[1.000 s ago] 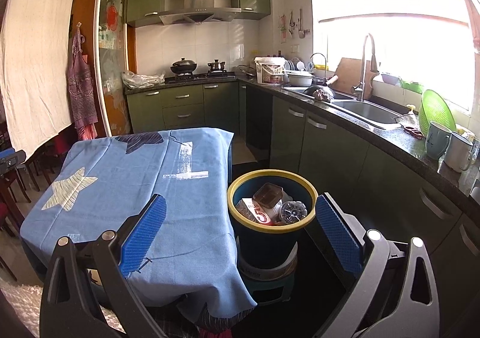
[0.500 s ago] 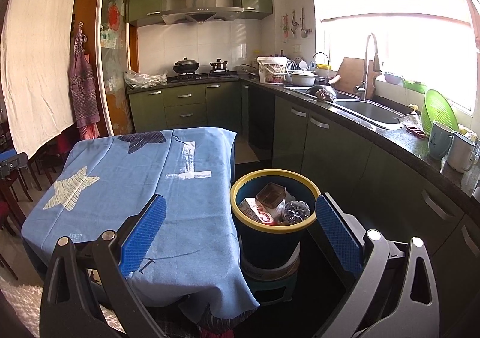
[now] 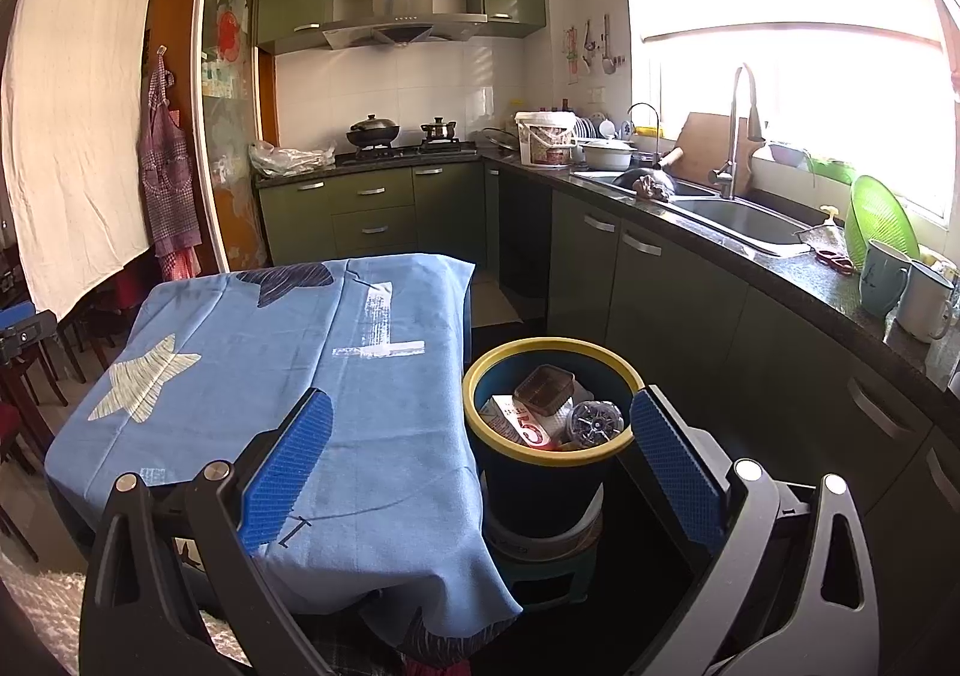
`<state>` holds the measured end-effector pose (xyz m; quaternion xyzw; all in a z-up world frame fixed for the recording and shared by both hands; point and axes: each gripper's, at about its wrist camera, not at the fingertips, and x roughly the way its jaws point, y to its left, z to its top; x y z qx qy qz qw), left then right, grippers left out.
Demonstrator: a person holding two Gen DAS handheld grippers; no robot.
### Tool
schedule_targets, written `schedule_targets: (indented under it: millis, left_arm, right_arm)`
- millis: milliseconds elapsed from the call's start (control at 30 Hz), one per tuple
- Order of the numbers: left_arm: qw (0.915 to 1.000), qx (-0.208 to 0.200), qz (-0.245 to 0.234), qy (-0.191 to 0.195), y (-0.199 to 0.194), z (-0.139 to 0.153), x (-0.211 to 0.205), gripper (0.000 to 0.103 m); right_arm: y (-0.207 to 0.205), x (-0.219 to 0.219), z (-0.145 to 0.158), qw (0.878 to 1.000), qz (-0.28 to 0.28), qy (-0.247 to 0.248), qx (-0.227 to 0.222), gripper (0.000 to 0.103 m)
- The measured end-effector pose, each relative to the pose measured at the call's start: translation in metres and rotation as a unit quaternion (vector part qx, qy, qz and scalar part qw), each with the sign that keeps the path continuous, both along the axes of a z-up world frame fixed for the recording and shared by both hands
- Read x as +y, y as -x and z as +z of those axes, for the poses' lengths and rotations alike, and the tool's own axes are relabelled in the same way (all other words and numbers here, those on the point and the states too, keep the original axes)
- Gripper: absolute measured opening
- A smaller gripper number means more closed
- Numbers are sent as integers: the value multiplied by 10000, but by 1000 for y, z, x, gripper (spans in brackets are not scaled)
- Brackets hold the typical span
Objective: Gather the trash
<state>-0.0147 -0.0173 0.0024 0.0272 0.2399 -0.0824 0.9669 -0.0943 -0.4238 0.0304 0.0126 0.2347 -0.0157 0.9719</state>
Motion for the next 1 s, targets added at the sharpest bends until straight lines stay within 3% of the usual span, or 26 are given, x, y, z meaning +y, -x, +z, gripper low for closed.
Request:
schedule_targets:
  millis: [1000]
  left_arm:
    - [9999, 67, -82, -49, -1, -3, -2, 96]
  right_arm:
    - [0, 0, -2, 10000, -13, 6, 17, 98]
